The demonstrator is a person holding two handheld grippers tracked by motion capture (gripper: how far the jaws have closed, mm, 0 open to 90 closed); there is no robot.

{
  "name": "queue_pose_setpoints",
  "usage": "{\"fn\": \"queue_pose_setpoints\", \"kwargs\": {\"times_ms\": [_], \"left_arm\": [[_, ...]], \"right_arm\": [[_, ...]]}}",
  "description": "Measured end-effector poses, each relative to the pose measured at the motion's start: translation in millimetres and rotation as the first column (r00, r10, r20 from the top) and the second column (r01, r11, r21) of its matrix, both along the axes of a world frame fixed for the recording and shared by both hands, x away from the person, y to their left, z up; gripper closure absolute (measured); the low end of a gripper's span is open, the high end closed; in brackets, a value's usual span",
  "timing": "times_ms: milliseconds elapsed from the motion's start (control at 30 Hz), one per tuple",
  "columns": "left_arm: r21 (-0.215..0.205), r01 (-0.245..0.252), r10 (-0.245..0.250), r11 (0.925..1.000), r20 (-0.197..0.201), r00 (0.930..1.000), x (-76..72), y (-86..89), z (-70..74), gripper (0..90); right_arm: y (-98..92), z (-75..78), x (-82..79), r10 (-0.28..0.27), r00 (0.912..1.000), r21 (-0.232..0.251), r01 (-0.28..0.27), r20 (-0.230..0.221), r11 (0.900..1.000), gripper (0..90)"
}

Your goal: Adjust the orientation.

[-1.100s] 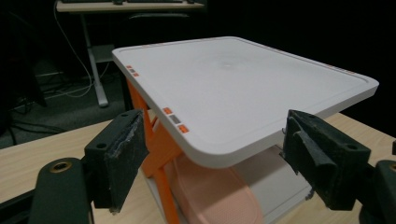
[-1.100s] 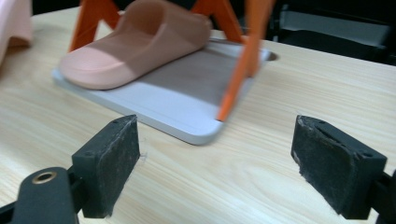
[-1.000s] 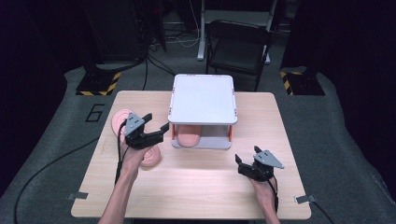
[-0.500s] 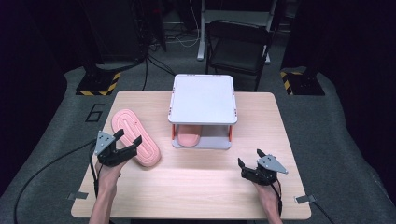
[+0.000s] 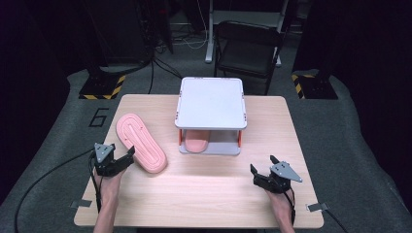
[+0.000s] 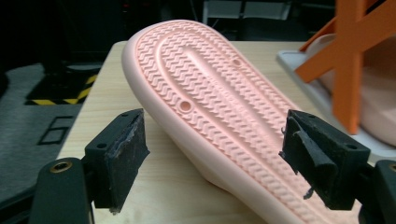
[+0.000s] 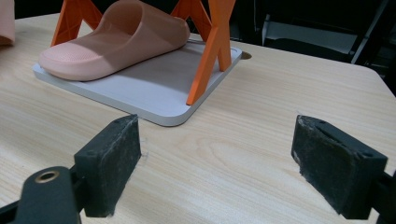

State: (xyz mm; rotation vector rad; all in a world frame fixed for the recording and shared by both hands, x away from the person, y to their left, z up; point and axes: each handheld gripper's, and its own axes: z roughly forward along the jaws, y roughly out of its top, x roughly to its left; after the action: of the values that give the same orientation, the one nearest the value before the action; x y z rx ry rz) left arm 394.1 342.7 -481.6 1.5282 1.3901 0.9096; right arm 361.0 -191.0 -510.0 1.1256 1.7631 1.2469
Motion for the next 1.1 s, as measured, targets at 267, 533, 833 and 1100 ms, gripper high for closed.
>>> {"fn": "queue_pose_setpoints", "kwargs": {"times_ms": [267,533,833,1100], "left_arm": [[0.046,-0.058,0.061,0.9973,-0.052,0.9968,26.9,2.2,-10.3,24.6],[0.118,-0.098,0.108,0.9881,-0.076,0.9913,17.8,24.0,-13.7,26.9],[0.067,-0.116,0.123,0.9910,-0.114,0.9858,2.6,55.9,-27.7,28.6],[0.033,-0.156,0.158,0.9872,-0.079,0.9842,-6.0,64.7,-14.2,29.5]], "right_arm": [[-4.0,-2.1,-4.1,-0.002,1.0000,-0.027,0.002,0.007,1.000,15.6],[-6.8,-2.0,-6.7,0.008,1.0000,-0.049,-0.008,0.001,0.999,16.0],[-2.5,-1.9,-5.7,0.014,0.9999,-0.045,-0.014,0.001,0.999,16.4],[-4.0,-2.0,-5.2,0.011,0.9999,-0.043,-0.011,0.004,0.999,16.6]]}}
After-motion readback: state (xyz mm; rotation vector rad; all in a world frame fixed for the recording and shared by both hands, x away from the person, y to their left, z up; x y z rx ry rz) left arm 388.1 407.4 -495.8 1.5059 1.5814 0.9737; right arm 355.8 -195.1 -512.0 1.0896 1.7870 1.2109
